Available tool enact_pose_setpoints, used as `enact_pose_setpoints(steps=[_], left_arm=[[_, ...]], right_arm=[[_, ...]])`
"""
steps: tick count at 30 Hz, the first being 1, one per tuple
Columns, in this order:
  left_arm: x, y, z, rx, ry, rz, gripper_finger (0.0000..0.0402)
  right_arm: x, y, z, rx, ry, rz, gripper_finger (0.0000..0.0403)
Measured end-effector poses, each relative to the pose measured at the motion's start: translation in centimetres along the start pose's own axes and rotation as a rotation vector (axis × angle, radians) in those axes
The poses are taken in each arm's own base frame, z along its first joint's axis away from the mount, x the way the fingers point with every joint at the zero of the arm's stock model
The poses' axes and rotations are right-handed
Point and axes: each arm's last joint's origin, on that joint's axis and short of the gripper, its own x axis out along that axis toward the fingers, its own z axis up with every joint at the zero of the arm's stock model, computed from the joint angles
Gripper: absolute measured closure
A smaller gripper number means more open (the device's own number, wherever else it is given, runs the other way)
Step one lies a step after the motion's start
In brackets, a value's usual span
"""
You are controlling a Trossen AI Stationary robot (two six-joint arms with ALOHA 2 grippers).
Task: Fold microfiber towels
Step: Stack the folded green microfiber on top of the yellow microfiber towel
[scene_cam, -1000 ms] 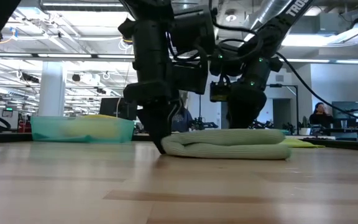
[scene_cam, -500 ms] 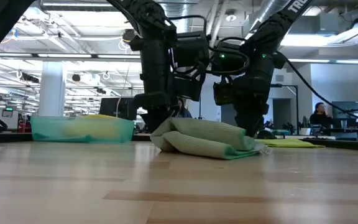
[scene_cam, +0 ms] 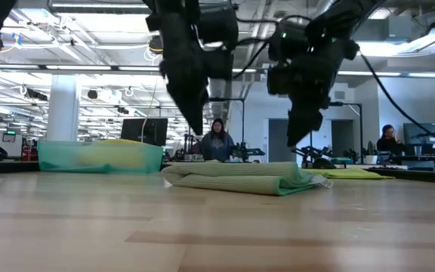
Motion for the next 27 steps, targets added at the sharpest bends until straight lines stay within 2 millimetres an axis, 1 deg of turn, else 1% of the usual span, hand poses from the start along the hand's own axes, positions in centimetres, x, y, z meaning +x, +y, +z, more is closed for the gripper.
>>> enact_pose_setpoints(steps=[3,5,8,11,15,17,19,21,23,27], left_arm=[[-1.7,0.5,-0.1,-0.130,-0.054,-0.081,0.0244],[-1.9,1.0,-0.2,-0.283,-0.056,-0.174,0.0244],[-1.5,1.8,0.0,-0.489,-0.052,-0.261,0.0244],[-0.2,2.6,0.4,-0.612,-0.055,-0.308,0.0244],[2.2,3.3,0.6,-0.672,-0.022,-0.331,0.0244],[3.5,3.6,0.3,-0.689,0.012,-0.295,0.0244],[4.5,3.9,0.2,-0.699,0.028,-0.237,0.0244],[5.3,4.3,0.0,-0.710,0.041,-0.214,0.0244],[5.7,4.8,-0.1,-0.718,0.048,-0.217,0.0244],[5.6,5.3,-0.1,-0.714,0.028,-0.175,0.0244]], right_arm=[[-1.3,0.5,0.1,-0.018,-0.044,0.001,0.0182],[-2.2,0.8,0.1,-0.028,-0.074,0.004,0.0182],[-3.4,1.1,0.1,-0.035,-0.114,0.007,0.0182],[-4.7,1.6,-0.1,-0.025,-0.150,0.012,0.0182],[-6.6,2.1,-0.6,-0.038,-0.185,0.018,0.0182],[-7.5,2.5,-0.8,-0.050,-0.210,0.017,0.0182],[-8.4,3.0,-1.1,-0.064,-0.231,0.015,0.0182],[-9.1,3.4,-1.4,-0.080,-0.260,0.021,0.0182],[-9.9,3.8,-1.6,-0.095,-0.288,0.026,0.0182],[-10.8,4.4,-2.0,-0.116,-0.319,0.038,0.0182]])
